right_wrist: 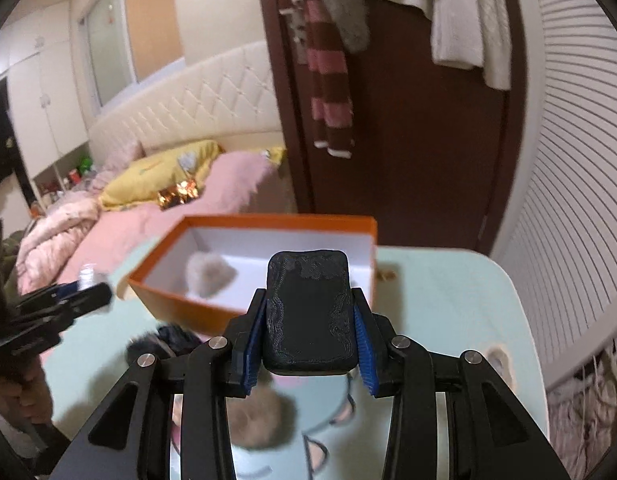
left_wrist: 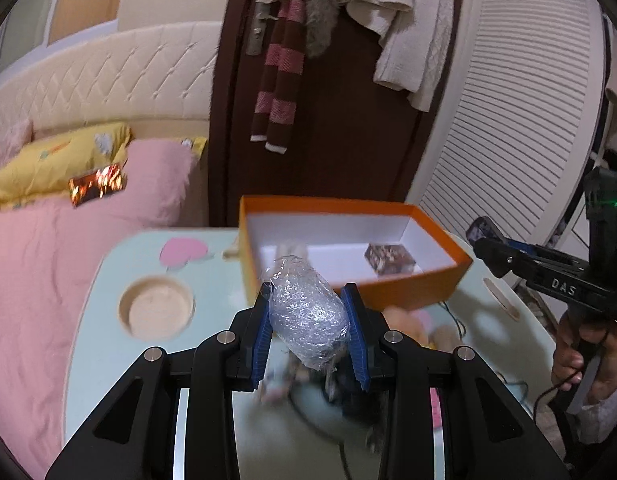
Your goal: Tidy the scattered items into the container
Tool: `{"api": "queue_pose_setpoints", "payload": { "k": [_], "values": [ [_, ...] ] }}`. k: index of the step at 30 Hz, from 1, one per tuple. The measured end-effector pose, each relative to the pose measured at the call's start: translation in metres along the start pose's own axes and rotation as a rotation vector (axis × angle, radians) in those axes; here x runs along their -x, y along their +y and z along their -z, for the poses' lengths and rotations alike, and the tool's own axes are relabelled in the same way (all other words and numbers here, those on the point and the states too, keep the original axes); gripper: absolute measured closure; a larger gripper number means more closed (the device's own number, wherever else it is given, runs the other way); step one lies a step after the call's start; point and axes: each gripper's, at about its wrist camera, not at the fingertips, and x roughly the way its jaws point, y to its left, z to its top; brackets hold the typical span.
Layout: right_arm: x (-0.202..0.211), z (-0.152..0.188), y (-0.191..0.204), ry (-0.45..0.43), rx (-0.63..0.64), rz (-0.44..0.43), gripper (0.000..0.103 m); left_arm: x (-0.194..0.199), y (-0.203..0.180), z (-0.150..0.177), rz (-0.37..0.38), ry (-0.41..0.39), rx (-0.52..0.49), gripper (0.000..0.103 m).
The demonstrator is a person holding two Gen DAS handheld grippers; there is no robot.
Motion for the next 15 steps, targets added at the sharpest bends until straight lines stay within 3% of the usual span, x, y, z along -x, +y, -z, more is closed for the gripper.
{"api": "queue_pose_setpoints", "payload": {
  "k": [6, 15],
  "values": [
    [-0.040, -0.023, 0.004, 0.020, 0.002, -0.025, 0.065, -0.044, -0.008, -0.044, -0.004, 0.065, -0.007, 0.068],
    [-0.089, -0.032, 0.003, 0.092, 0.012, -0.019, 0.065, -0.101, -0.008, -0.053, -0.011, 0.177, 0.017, 0.068]
  ]
}}
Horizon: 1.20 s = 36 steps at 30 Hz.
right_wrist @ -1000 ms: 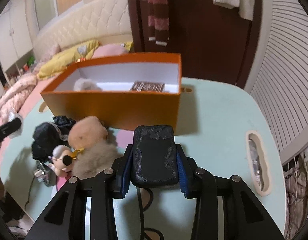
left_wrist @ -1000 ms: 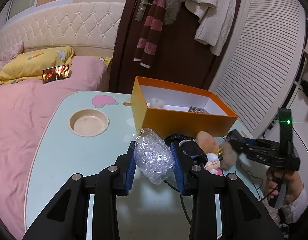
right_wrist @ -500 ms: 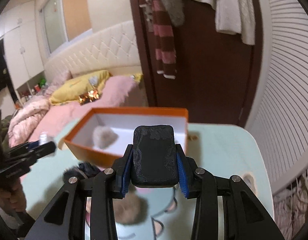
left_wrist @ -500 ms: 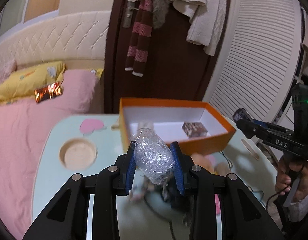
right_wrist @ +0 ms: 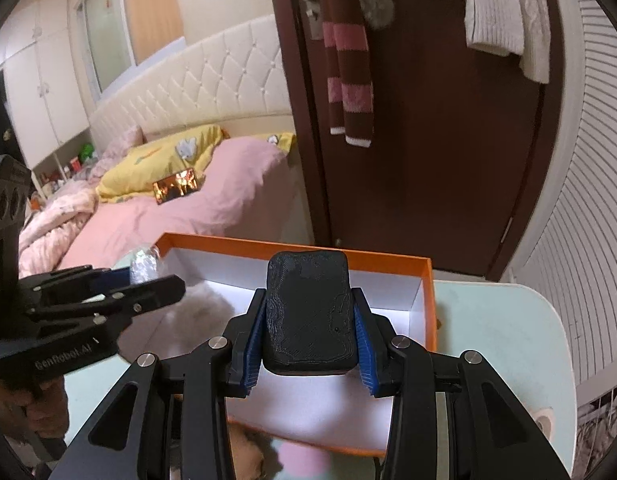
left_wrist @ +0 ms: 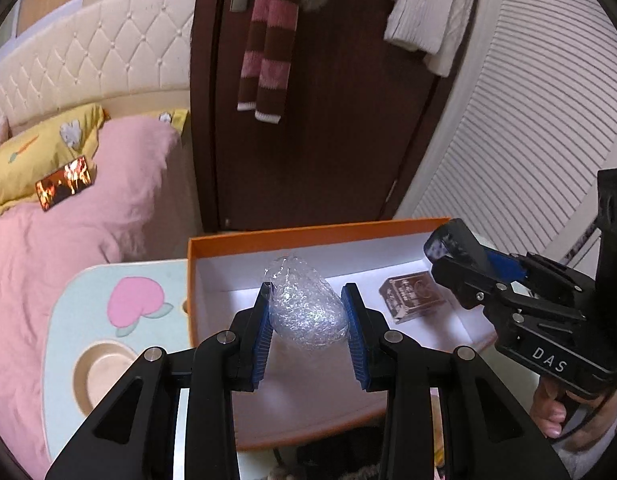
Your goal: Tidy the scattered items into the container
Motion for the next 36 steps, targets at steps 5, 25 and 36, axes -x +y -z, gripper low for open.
{"api": "queue_pose_setpoints", "payload": {
  "k": [5, 25, 36],
  "values": [
    [-0.012, 0.000, 0.000, 0.025, 0.020, 0.022, 0.065, -0.013, 0.002, 0.001, -0.021, 0.037, 0.014, 0.066],
    [0.027, 0.012, 0.010, -0.035, -0.005, -0.010, 0.040, 0.055, -0.002, 0.018, 0.017, -0.120, 0.014, 0.023],
    [0.085, 0.071, 0.035, 0.002, -0.044, -0.057, 0.025, 0.110, -0.001, 0.101, -0.029, -0.097, 0.023, 0.023]
  ]
}}
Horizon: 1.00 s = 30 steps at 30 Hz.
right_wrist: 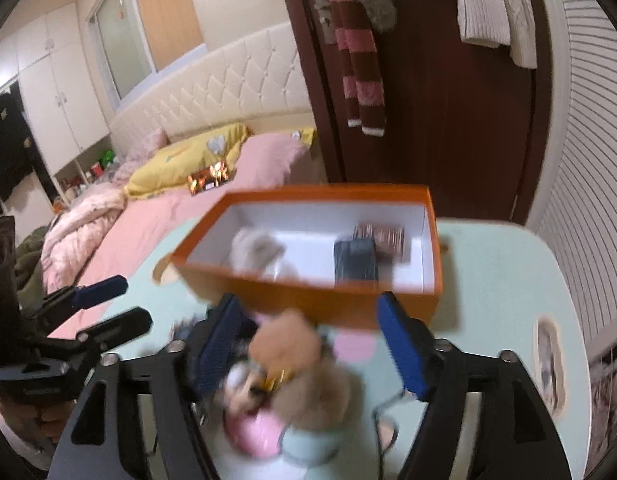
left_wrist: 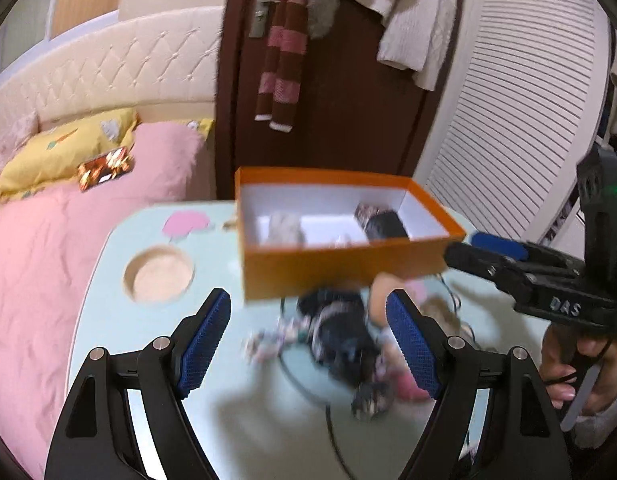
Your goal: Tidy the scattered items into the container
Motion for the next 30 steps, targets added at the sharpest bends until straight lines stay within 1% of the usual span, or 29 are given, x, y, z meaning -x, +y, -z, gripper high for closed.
{"api": "queue_pose_setpoints", "payload": {
  "k": [3, 7, 9, 12, 14, 15, 17, 19, 20, 21, 22, 23, 24, 27, 30],
  "values": [
    [0.008, 0.025, 0.007, 0.024, -0.019, 0.001, 0.025, 0.006, 0.006, 0.022, -0.007, 0.025, 0.047, 0.023],
    [0.009, 0.054, 0.011, 0.064, -0.021, 0.054, 0.025, 0.002, 0.010, 0.049, -0.049, 0.083, 0.097, 0.023],
    [0.008, 0.064, 0.010, 0.092, -0.035, 0.060, 0.025, 0.002, 0.007, 0.054, -0.045, 0.092, 0.076, 0.023],
    [0.005, 0.075, 0.009, 0.137, -0.043, 0.085, 0.025, 0.001, 0.003, 0.060, -0.067, 0.101, 0.036, 0.023],
    [0.005, 0.078, 0.008, 0.150, -0.035, 0.111, 0.025, -0.005, 0.004, 0.066, -0.079, 0.134, 0.036, 0.023],
    [0.004, 0.080, 0.007, 0.154, -0.035, 0.122, 0.024, -0.007, 0.004, 0.069, -0.086, 0.136, 0.038, 0.022],
    [0.003, 0.083, 0.003, 0.164, -0.049, 0.133, 0.020, -0.008, 0.002, 0.072, -0.117, 0.116, 0.020, 0.022],
    [0.004, 0.084, -0.001, 0.158, -0.059, 0.136, 0.015, -0.010, -0.001, 0.073, -0.144, 0.107, -0.012, 0.021],
    [0.005, 0.085, -0.002, 0.155, -0.061, 0.137, 0.010, -0.012, -0.004, 0.074, -0.169, 0.105, -0.034, 0.021],
    [0.005, 0.086, -0.002, 0.152, -0.061, 0.136, 0.007, -0.015, -0.006, 0.075, -0.195, 0.097, -0.054, 0.018],
    [0.005, 0.087, -0.002, 0.148, -0.055, 0.135, 0.006, -0.016, -0.007, 0.077, -0.211, 0.081, -0.065, 0.014],
    [0.004, 0.088, -0.001, 0.146, -0.043, 0.141, 0.005, -0.017, -0.006, 0.078, -0.212, 0.073, -0.055, 0.005],
    [0.003, 0.090, 0.001, 0.146, -0.022, 0.157, 0.004, -0.018, -0.006, 0.079, -0.217, 0.068, -0.048, 0.000],
    [-0.002, 0.094, 0.009, 0.147, 0.050, 0.202, 0.001, -0.018, -0.004, 0.080, -0.219, 0.062, -0.049, 0.000],
    [-0.003, 0.097, 0.009, 0.138, 0.058, 0.199, 0.000, -0.017, -0.003, 0.082, -0.220, 0.053, -0.047, 0.000]
  ]
}}
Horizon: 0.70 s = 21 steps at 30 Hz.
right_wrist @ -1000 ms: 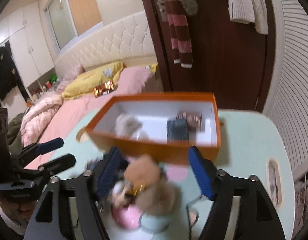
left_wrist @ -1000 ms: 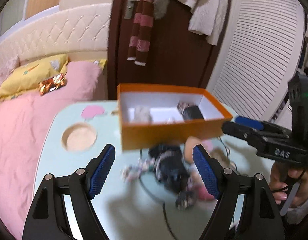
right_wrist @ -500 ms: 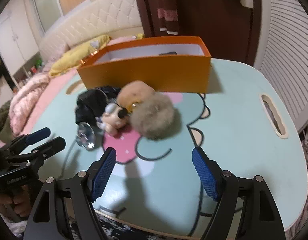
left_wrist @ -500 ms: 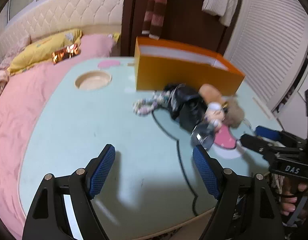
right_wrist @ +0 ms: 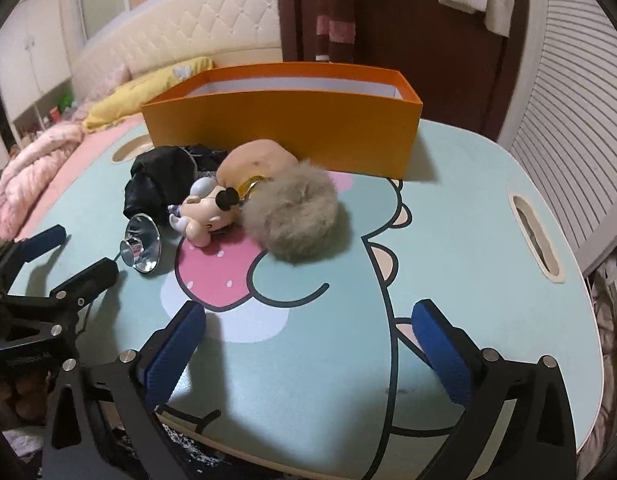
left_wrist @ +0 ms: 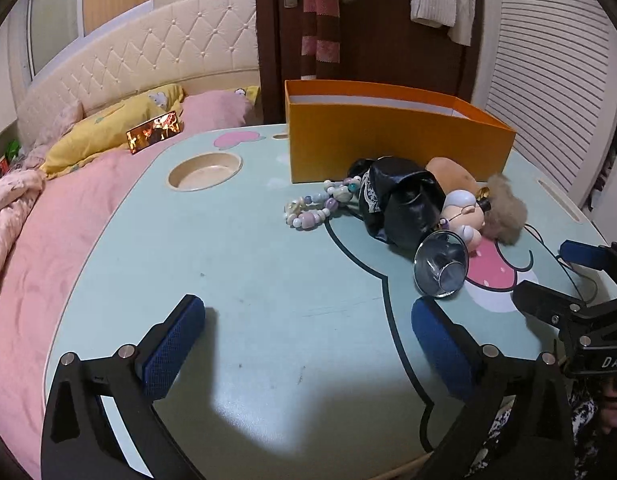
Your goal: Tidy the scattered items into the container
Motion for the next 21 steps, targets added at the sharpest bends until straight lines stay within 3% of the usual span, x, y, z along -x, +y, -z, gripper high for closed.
{"api": "queue_pose_setpoints", "payload": {
  "k": [8, 16, 21],
  "values": [
    [0.001, 0.004, -0.003, -0.017, -0.008, 0.003, 0.000, 0.001, -0.002, 0.001, -0.005, -0.007, 0.003, 0.000],
    [0.018, -0.010, -0.008, -0.107, -0.030, -0.011, 0.004, 0.002, -0.002, 0.002, -0.006, -0.009, 0.002, 0.000],
    [0.010, -0.023, -0.006, -0.092, -0.041, -0.054, 0.024, 0.002, -0.002, 0.002, -0.005, -0.008, 0.002, 0.000]
  ]
}}
